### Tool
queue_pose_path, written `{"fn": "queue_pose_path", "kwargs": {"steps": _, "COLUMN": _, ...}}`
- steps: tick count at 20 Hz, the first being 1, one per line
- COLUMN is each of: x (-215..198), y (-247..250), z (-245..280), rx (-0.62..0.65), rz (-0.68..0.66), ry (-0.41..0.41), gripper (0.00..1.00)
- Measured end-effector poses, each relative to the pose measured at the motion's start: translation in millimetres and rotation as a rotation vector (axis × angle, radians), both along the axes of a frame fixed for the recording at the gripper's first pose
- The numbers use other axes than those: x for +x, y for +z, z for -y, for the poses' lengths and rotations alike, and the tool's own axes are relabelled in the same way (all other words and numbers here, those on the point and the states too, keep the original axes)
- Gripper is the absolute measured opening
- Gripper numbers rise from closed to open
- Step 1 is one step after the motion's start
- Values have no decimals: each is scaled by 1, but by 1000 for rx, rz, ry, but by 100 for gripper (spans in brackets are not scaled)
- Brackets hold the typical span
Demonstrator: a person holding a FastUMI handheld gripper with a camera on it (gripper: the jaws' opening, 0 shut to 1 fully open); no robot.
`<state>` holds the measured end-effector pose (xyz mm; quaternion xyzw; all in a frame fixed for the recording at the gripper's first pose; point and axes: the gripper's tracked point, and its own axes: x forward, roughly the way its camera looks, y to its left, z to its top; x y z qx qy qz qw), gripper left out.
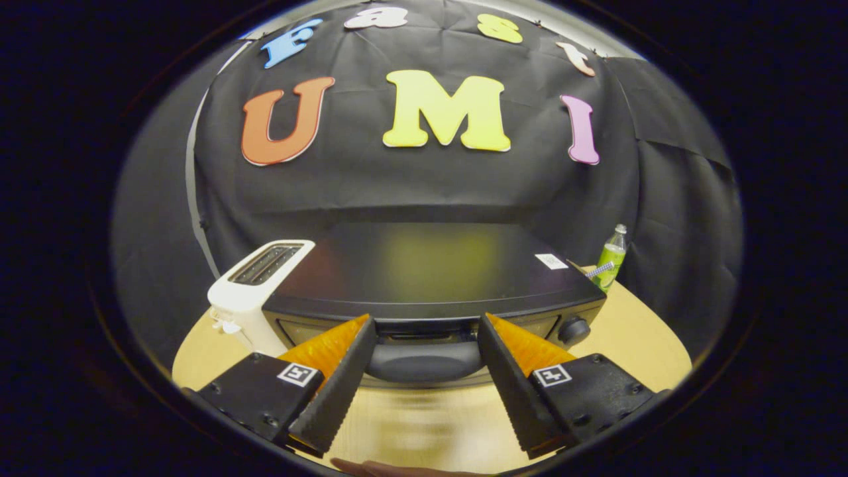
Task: Open the toaster oven, put the food inside, and close the toaster oven door.
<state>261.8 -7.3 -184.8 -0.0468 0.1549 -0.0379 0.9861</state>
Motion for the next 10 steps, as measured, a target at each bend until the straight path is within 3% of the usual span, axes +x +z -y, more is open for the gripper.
{"fn": "queue_pose_path", "kwargs": {"steps": 10, "x": -46, "y": -17, "z": 1, "rx": -21, "rz": -25, "ry": 22, "gripper": 100}}
